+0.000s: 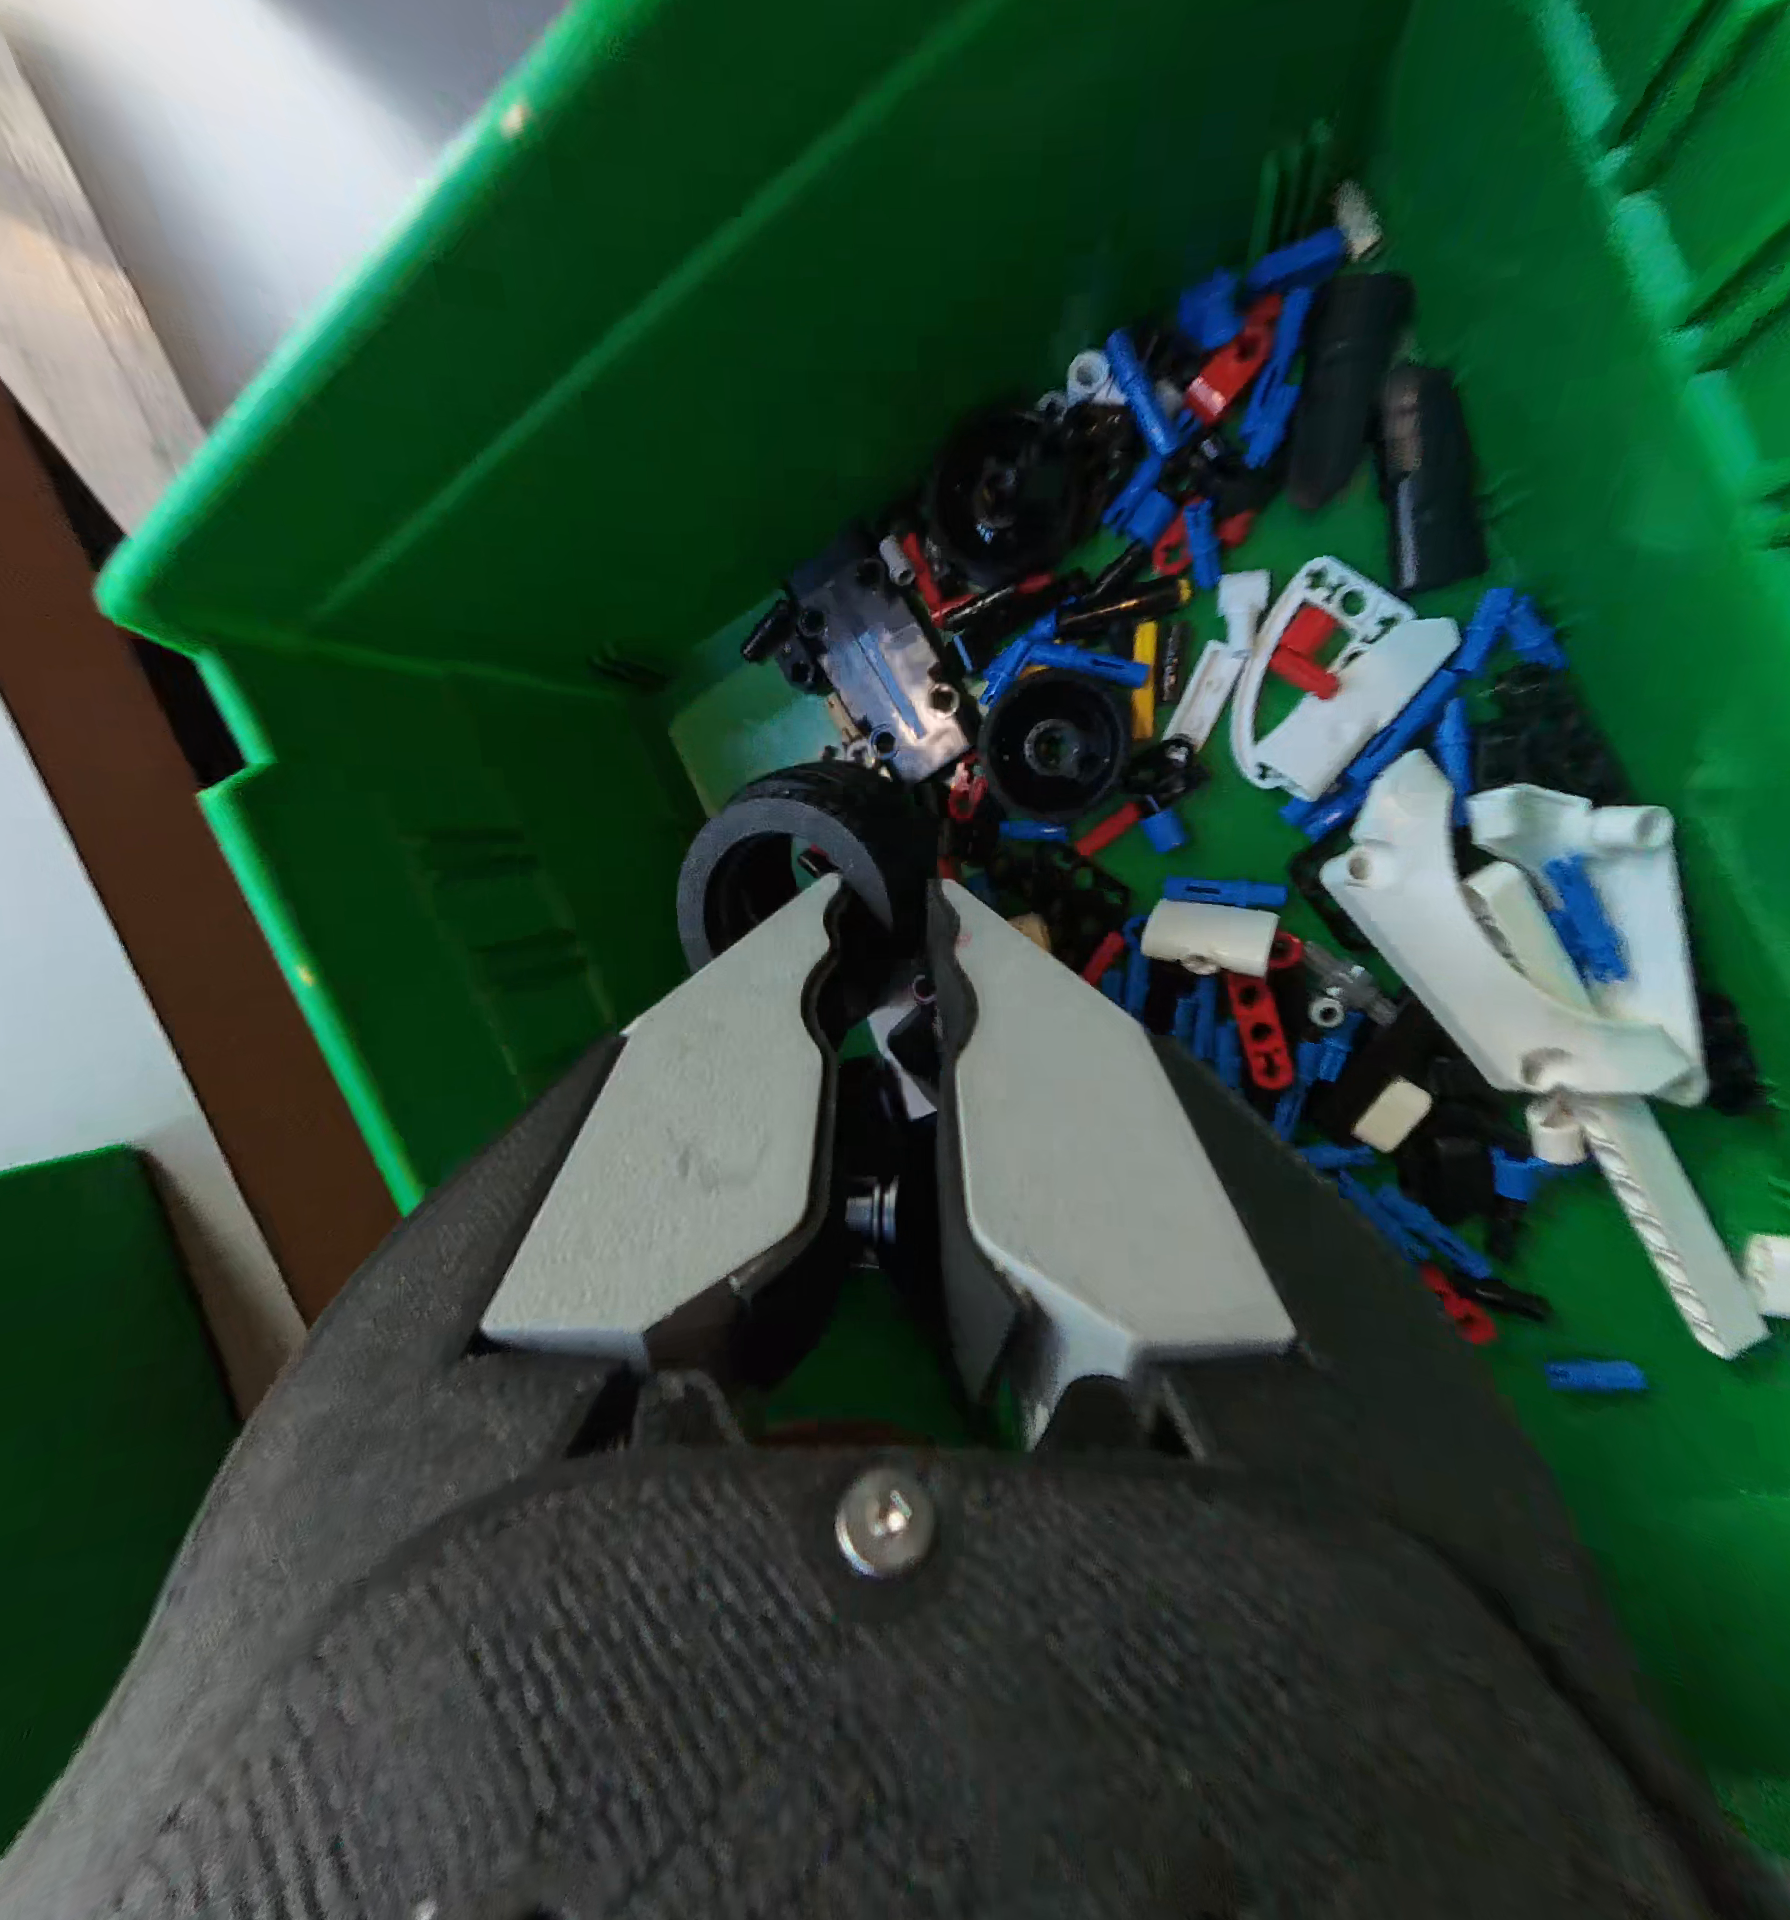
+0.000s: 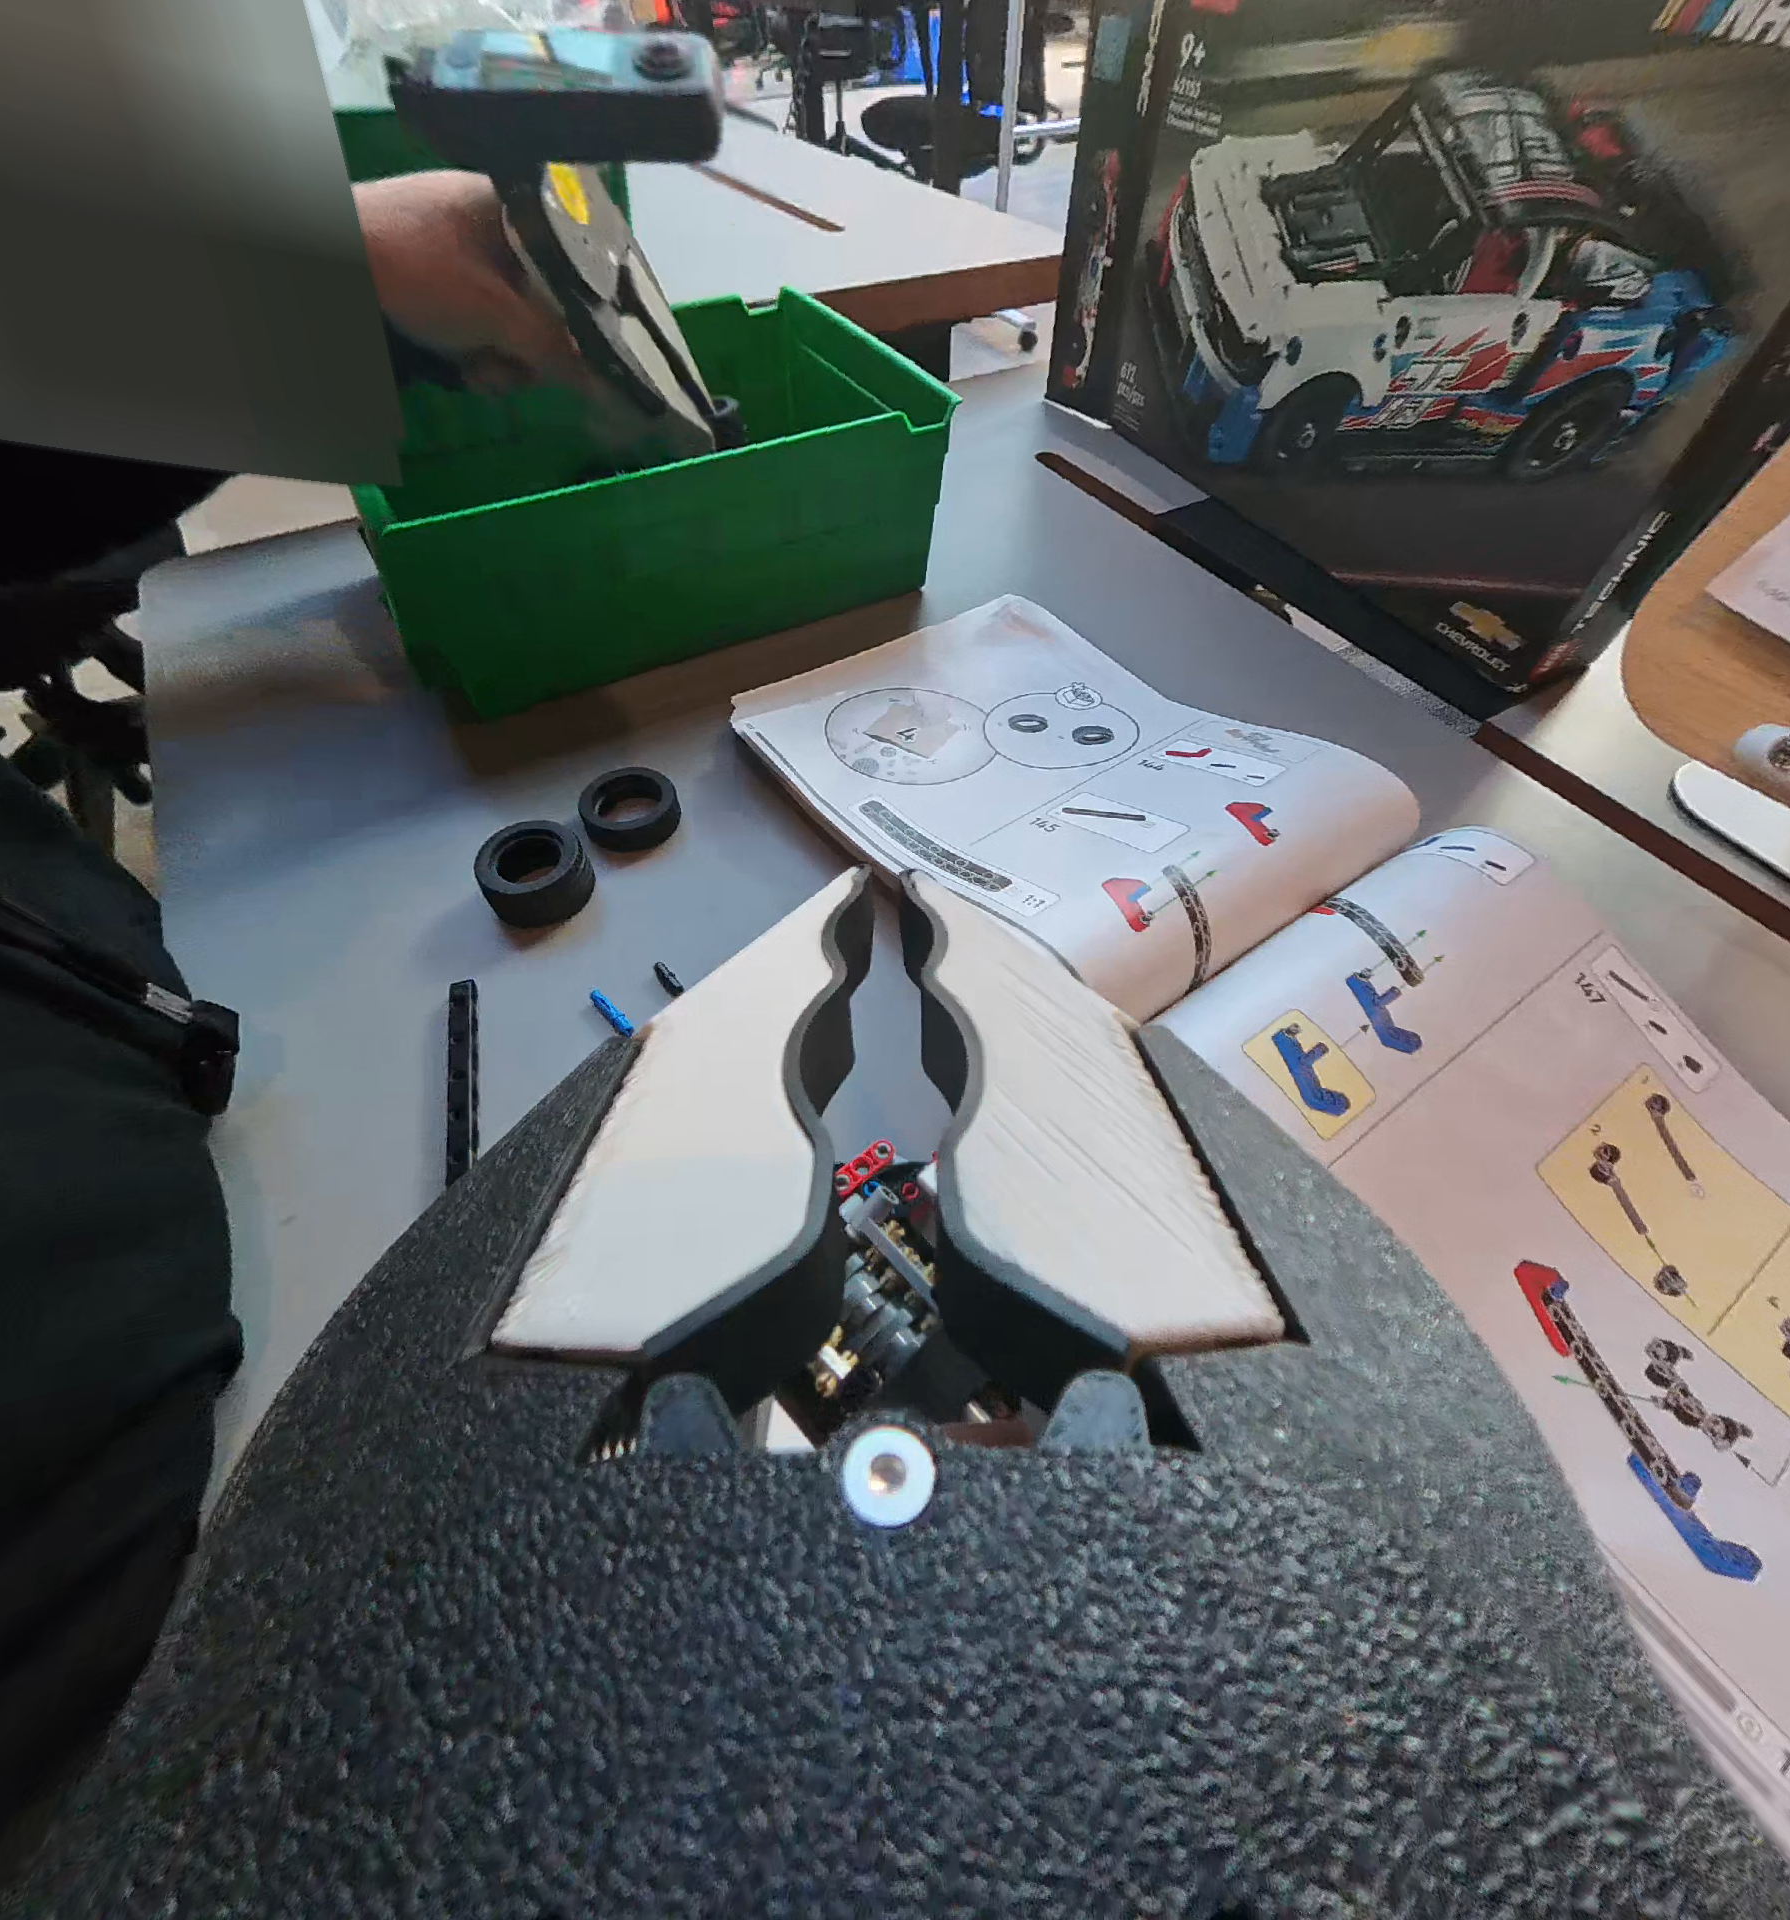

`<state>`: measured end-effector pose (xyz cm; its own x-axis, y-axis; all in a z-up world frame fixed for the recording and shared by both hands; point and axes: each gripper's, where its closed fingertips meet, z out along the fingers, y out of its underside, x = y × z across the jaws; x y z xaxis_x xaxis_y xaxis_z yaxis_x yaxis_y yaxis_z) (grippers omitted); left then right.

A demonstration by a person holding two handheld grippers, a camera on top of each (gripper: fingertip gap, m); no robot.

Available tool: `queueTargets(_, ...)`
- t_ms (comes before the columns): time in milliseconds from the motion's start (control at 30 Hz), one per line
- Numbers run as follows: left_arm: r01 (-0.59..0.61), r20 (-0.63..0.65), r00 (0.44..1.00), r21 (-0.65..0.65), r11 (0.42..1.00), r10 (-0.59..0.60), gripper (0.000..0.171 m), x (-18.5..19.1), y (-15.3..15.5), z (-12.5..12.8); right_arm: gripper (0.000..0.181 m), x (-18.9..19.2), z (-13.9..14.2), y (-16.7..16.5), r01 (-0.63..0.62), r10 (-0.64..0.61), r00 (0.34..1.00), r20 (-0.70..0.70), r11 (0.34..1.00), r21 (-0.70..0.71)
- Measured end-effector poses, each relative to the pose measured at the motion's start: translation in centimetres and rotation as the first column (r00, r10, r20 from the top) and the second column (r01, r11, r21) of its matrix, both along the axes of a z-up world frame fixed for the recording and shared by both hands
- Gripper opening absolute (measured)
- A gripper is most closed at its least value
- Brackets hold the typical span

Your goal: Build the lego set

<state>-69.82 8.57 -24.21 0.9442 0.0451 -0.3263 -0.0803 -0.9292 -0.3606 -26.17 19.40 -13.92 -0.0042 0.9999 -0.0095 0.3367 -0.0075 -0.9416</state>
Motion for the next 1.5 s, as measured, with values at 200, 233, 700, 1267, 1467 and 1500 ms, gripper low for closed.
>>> queueTargets(200, 0.061, -0.048, 0.997, 0.178, 0.982, -0.053, 0.011, 2.1, 0.4, 4.4, 0.004, 0.5, -0.2, -0.3, -0.002, 0.001, 0.999, -0.033, 0.999, -0.040)
queueTargets(233, 0.062, -0.063, 0.997, 0.200, 0.978, -0.051, 0.011, 1.9, 0.4, 4.8, 0.004, 0.4, -0.3, -0.5, -0.010, 0.009, 0.999, -0.032, 0.999, -0.039)
queueTargets(700, 0.292, 0.225, 0.728, 0.753, 0.589, -0.648, 0.010, 14.2, -0.8, 12.4, 0.003, -2.3, 1.3, -4.9, -0.118, 0.110, 0.990, -0.093, 0.989, -0.086)
queueTargets(1267, 0.881, -0.587, 0.468, 0.372, 0.293, -0.660, 0.007, 30.3, -2.0, 11.7, 0.021, -14.0, 3.8, -14.5, -0.436, 0.403, 0.900, -0.167, 0.820, -0.370)
queueTargets(1467, 0.882, -0.677, 0.471, 0.354, 0.311, -0.565, 0.031, 30.7, -1.9, 10.9, 0.015, -13.7, 3.4, -14.2, -0.443, 0.409, 0.896, -0.171, 0.826, -0.347)
queueTargets(1500, 0.861, -0.645, 0.508, 0.385, 0.332, -0.571, 0.032, 30.5, -2.1, 10.7, 0.015, -13.8, 3.1, -14.2, -0.442, 0.416, 0.897, -0.150, 0.835, -0.327)
